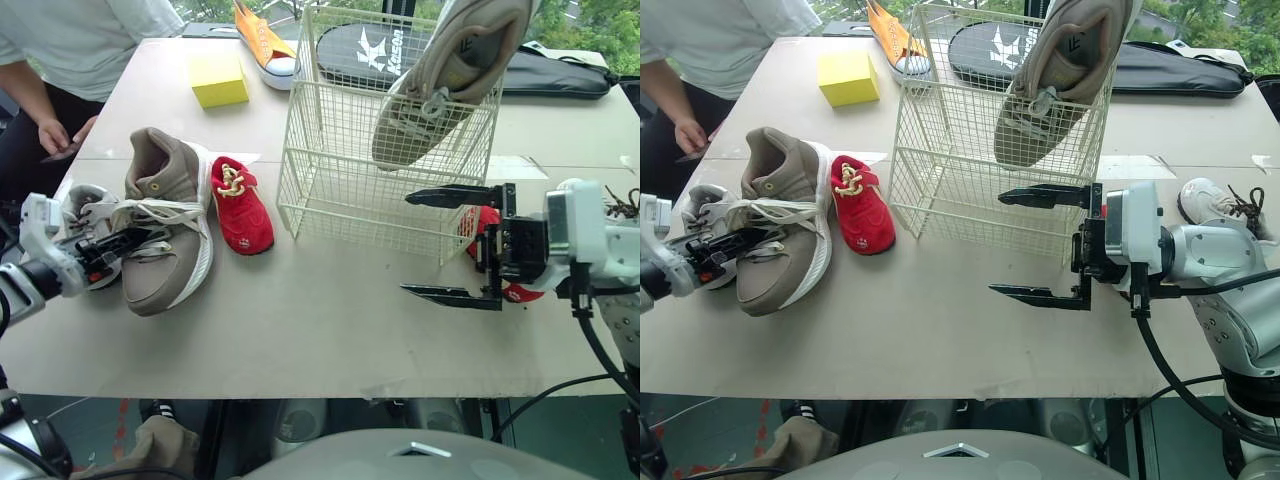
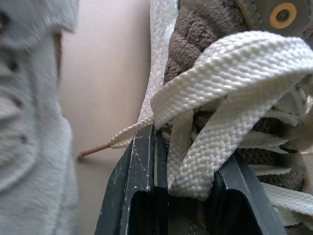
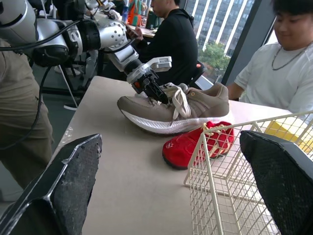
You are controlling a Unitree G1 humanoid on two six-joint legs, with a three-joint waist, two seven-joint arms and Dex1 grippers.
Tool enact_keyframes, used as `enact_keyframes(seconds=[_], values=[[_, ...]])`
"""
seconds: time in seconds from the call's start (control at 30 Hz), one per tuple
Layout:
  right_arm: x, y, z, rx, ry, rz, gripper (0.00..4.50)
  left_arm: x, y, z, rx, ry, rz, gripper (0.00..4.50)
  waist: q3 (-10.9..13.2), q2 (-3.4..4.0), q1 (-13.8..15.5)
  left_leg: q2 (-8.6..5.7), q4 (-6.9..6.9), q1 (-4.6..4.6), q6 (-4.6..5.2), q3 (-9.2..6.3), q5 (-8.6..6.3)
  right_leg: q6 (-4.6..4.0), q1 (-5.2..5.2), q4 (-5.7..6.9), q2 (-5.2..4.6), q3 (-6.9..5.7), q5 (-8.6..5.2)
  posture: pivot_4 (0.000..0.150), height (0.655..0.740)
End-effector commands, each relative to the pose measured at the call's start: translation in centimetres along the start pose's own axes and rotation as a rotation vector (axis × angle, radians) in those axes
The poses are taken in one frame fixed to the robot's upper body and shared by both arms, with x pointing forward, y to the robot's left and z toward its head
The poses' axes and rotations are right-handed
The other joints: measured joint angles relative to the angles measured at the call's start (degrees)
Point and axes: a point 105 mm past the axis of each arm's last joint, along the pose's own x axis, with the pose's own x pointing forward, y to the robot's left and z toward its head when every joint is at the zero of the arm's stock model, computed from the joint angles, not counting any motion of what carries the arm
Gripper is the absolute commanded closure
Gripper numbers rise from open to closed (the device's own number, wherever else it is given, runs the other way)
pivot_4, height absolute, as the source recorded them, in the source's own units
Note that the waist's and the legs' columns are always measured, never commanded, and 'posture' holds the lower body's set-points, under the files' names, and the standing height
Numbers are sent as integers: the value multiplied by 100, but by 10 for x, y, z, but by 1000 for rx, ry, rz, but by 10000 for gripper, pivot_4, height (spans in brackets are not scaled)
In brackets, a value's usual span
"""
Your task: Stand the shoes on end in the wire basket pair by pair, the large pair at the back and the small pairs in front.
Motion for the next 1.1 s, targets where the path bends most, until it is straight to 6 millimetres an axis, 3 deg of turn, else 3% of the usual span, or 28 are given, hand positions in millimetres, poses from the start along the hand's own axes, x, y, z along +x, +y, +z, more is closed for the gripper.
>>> enact_keyframes(seconds=[0.03, 0.23, 0.33, 0.4, 0.5, 0.6, 0.73, 0.9, 1.1], values=[[1, -1, 8, -31, -24, -2, 0, -24, -48, 32, 82, -199, -154, 39638, 4, -36, -10, 9, 2, -7, 0, -21, 0, 0, -2, -1, -2, -13, 1, 1500, 7400], [-3, -7, 6, -20, -26, -46, 0, -24, -117, 71, 183, -474, -321, 39664, 4, -48, 19, 11, 10, -28, -4, -109, 2, -2, 5, -1, -18, -61, 2, 1500, 7400], [-8, -13, 4, -23, -23, -105, 0, -8, -170, 99, 284, -617, -393, 39708, 4, -61, 68, -21, 15, -29, -11, -134, 8, -2, 17, 2, -33, -79, 3, 1500, 7400], [-11, -17, 5, -28, -24, -143, 0, 2, -195, 110, 322, -687, -406, 39709, 1, -64, 25, -34, 17, -28, -15, -132, 11, -3, 23, 1, -36, -76, 5, 1500, 7400], [-16, -24, 8, -46, -35, -245, 0, 17, -240, 120, 418, -820, -473, 39709, 2, -63, 10, -46, 16, -28, -35, -125, 22, -2, 23, -4, -41, -68, 5, 1500, 7400], [-19, -29, 13, -70, -47, -357, 0, 46, -273, 118, 568, -927, -482, 39709, 2, -63, 7, -45, 13, -29, -40, -121, 25, -1, 21, -7, -30, -67, 4, 1500, 7400], [-21, -23, 18, -89, -28, -417, 0, 81, -301, 110, 747, -1075, -485, 39709, 2, -53, 8, -41, 7, -28, -41, -103, 26, -3, 17, -9, -10, -58, 4, 1500, 7400], [-26, -19, 26, -119, -3, -480, 0, 99, -340, 109, 854, -1259, -540, 39709, 9, -51, 4, -40, 8, -37, -16, -103, 13, -2, 16, -13, -1, -56, 3, 1500, 7400], [-28, -20, 29, -141, 14, -523, 0, 128, -345, 99, 925, -1288, -537, 39709, 9, -50, 4, -40, 8, -38, -12, -105, 11, 0, 17, -21, 1, -56, 3, 1500, 7400]])
